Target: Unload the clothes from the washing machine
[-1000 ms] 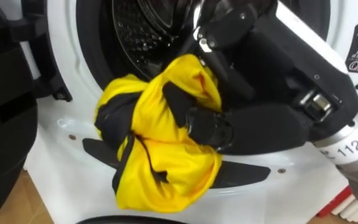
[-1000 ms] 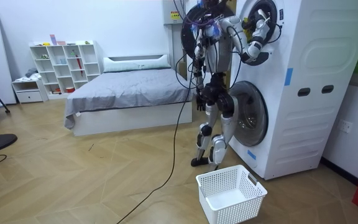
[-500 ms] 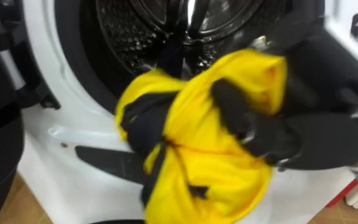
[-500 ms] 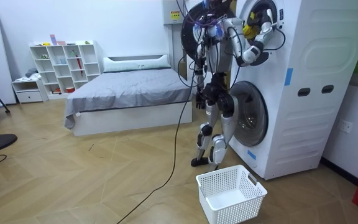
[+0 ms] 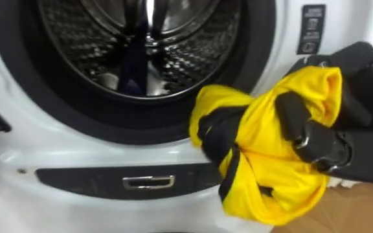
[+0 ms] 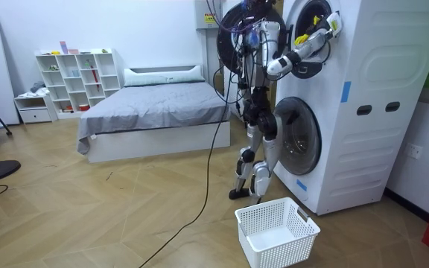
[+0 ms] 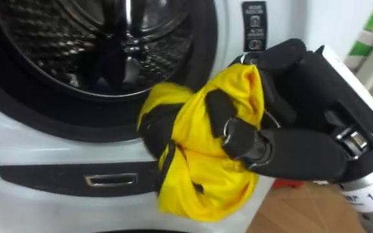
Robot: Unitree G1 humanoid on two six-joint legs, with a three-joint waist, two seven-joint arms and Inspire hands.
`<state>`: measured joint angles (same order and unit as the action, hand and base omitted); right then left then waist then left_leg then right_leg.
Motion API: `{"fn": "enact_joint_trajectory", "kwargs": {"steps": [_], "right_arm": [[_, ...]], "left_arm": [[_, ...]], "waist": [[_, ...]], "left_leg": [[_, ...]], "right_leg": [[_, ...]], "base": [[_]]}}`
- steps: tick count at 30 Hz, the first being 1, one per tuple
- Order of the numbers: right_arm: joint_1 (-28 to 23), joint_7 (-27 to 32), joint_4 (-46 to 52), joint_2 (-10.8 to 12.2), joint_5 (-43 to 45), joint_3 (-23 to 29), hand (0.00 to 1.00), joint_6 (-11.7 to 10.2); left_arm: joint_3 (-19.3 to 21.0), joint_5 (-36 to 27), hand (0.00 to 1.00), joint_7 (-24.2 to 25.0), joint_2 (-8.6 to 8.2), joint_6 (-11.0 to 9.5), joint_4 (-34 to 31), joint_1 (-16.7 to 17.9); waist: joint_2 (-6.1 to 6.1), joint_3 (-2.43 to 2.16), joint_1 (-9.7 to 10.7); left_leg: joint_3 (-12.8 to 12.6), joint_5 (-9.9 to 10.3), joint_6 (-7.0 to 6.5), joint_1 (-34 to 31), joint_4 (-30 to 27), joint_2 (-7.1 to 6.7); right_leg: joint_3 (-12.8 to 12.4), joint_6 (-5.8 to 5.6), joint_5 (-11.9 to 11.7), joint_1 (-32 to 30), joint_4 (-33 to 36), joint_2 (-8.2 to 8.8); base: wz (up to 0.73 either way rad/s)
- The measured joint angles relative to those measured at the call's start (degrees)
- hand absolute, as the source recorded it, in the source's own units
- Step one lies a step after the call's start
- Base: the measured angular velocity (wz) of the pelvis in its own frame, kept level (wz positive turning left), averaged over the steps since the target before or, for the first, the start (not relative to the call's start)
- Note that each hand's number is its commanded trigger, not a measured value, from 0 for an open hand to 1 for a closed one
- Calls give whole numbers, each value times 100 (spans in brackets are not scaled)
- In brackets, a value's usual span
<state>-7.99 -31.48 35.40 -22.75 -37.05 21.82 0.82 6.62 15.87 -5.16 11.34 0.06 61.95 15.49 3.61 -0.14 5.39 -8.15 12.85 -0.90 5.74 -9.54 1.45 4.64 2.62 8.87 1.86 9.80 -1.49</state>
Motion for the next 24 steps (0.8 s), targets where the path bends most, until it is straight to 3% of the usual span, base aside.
{"fn": "enact_joint_trajectory", "kwargs": {"steps": [3,7,11,14,15,24], "right_arm": [[-173,21,-227,2,-102,284,100,0],[-242,20,-609,2,-103,308,100,4],[-463,7,-817,3,-105,461,100,16],[-487,-51,-850,2,-104,517,100,19],[-511,-58,-882,2,-111,566,100,19],[-900,-44,-1349,4,-112,667,100,56]], "left_arm": [[0,-14,0,2,14,4,12,-44],[-2,-21,0,3,119,-12,15,-72],[-7,-63,0,38,225,-22,33,-88],[-14,-59,0,43,226,-25,80,-101],[-34,-60,0,43,227,-35,134,-133],[-324,-76,0,103,266,-21,283,-324]], "waist": [[-75,-16,75],[-98,13,252],[-103,6,391],[-101,5,565],[-113,25,602],[-171,31,780]], "left_leg": [[-256,37,-9,-1,10,43],[-517,47,1,62,15,89],[-731,98,25,106,15,120],[-907,111,33,87,15,144],[-1016,113,35,86,18,162],[-1663,196,63,97,13,228]], "right_leg": [[-187,-4,-57,-77,34,-48],[-409,4,-81,-148,97,-84],[-650,13,-108,-178,98,-170],[-830,10,-163,-297,114,-220],[-946,9,-203,-338,108,-257],[-1500,5,-303,-633,298,-446]], "base": [[-41],[-38],[-30],[-34],[-40],[-40]]}}
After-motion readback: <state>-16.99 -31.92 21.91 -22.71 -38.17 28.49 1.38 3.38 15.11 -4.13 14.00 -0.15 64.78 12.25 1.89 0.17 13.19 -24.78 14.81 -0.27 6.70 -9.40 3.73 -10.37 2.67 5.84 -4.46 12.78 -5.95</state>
